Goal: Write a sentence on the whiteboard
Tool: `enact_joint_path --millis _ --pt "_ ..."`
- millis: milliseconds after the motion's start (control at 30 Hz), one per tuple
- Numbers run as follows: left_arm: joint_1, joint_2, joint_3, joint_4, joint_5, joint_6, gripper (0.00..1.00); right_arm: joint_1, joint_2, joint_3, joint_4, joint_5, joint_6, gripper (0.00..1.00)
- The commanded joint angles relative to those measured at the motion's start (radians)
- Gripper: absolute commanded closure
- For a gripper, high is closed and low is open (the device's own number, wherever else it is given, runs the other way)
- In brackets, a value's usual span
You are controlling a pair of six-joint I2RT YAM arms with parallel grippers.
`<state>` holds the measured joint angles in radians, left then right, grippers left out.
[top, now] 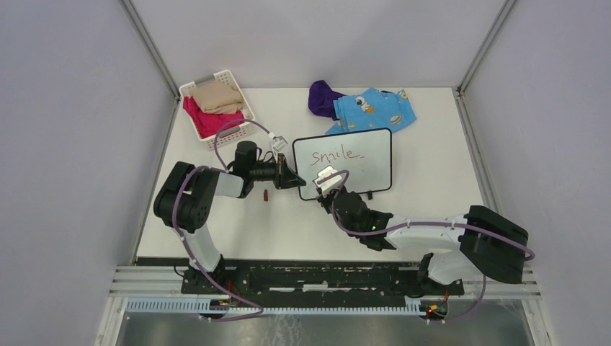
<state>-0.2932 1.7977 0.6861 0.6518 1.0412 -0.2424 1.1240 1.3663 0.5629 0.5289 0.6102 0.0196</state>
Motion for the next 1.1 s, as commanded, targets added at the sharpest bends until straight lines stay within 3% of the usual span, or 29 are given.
enact_joint_path --millis 0,1067 --pt "-0.003 0.014 0.012 -0.057 -0.095 0.07 0.98 0.005 0.016 0.05 0.032 0.044 -0.007 1.0" --pt "-0.004 0.006 0.017 -0.064 -0.099 0.069 0.98 0.003 0.097 0.086 0.007 0.021 -0.003 1.0"
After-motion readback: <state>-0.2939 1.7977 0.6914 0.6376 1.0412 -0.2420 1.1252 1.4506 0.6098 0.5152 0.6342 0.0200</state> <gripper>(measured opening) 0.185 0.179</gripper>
